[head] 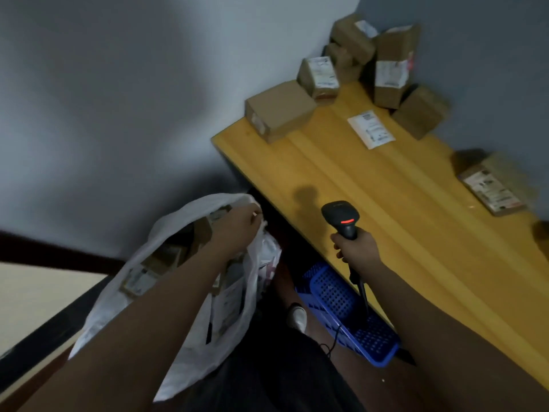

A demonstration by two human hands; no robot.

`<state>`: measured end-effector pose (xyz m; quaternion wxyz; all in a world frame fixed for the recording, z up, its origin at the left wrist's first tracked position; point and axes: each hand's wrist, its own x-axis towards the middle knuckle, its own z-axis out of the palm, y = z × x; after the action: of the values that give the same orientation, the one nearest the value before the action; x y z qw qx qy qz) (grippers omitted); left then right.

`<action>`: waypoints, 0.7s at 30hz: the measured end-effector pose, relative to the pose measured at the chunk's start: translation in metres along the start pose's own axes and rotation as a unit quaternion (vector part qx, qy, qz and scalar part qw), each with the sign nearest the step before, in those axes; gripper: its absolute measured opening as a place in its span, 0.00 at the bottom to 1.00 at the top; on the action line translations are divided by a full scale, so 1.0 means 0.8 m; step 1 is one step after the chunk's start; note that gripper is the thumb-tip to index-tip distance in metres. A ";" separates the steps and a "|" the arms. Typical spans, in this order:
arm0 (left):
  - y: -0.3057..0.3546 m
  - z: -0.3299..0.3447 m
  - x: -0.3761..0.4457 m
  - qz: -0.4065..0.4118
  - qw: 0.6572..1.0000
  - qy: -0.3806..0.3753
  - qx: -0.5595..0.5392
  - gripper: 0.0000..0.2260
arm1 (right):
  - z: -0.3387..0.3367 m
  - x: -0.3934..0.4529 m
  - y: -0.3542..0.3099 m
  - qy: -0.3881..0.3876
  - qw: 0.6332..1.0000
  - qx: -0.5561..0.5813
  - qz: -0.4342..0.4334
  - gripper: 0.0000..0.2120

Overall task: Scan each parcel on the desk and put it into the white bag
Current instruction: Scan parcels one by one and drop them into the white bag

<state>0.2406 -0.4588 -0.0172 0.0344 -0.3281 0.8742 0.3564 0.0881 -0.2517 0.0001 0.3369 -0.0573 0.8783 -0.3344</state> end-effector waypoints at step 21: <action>0.116 0.023 0.318 -0.041 0.987 0.064 0.144 0.29 | -0.138 0.212 -0.034 0.045 0.995 0.087 -0.002 0.03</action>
<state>-0.0170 -0.5370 -0.0500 0.0400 -0.3771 0.9026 0.2037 -0.1152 -0.2676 -0.0161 0.3002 -0.0146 0.8600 -0.4123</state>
